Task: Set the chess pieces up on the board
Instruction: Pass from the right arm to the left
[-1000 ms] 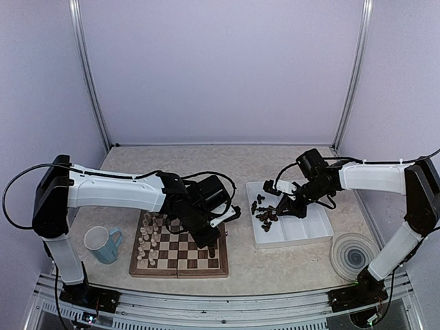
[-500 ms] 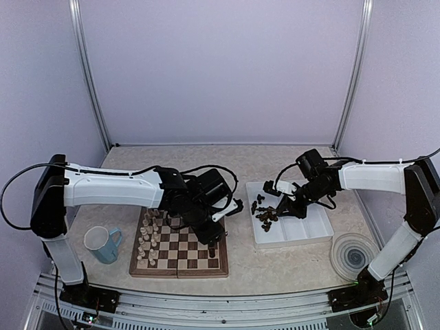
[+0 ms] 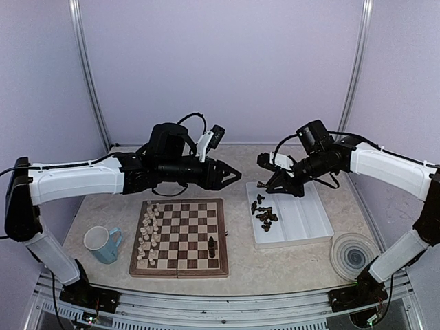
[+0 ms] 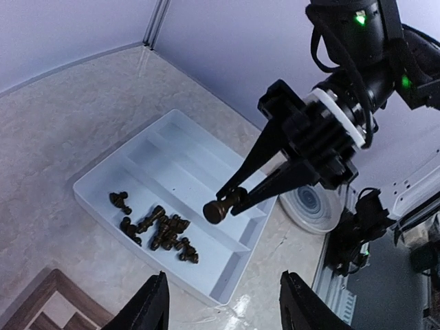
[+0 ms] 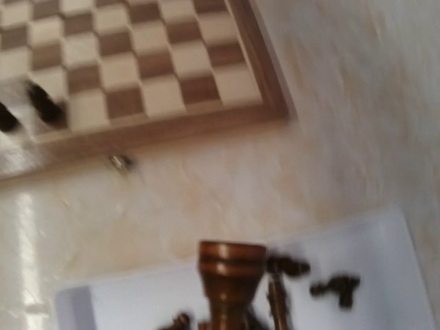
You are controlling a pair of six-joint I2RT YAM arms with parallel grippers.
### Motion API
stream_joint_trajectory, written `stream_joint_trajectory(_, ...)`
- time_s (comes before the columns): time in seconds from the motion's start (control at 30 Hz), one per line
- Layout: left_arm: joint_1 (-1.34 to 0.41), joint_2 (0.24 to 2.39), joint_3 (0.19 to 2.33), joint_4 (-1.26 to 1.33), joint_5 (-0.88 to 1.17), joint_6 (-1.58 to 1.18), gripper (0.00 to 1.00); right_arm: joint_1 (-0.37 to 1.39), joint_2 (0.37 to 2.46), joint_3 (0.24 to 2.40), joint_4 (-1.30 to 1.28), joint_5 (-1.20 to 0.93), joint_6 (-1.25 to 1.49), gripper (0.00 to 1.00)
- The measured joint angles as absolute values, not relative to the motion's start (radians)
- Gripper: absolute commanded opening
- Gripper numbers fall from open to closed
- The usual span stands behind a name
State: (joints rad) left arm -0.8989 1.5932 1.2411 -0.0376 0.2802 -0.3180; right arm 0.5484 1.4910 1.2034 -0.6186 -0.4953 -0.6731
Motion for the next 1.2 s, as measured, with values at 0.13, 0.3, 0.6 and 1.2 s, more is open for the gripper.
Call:
stream_joint_trajectory(0.13, -0.883, 1.628, 1.212, 0.105, 0.358, -0.437, 0.54, 0.595, 1.477, 1.245, -0.645, -0.498, -0.681, 0.11)
stream_joint_trajectory(0.3, -0.887, 1.678, 1.205, 0.215, 0.438, -0.522, 0.54, 0.632, 1.477, 1.285, -0.670, -0.498, -0.684, 0.11)
stream_joint_trajectory(0.6, -0.898, 1.722, 1.205, 0.240, 0.487, -0.564, 0.52, 0.644, 1.477, 1.312, -0.693, -0.494, -0.683, 0.12)
stream_joint_trajectory(1.2, -0.898, 1.780, 1.207, 0.276, 0.568, -0.594, 0.27, 0.670, 1.483, 1.316, -0.718, -0.500, -0.690, 0.12)
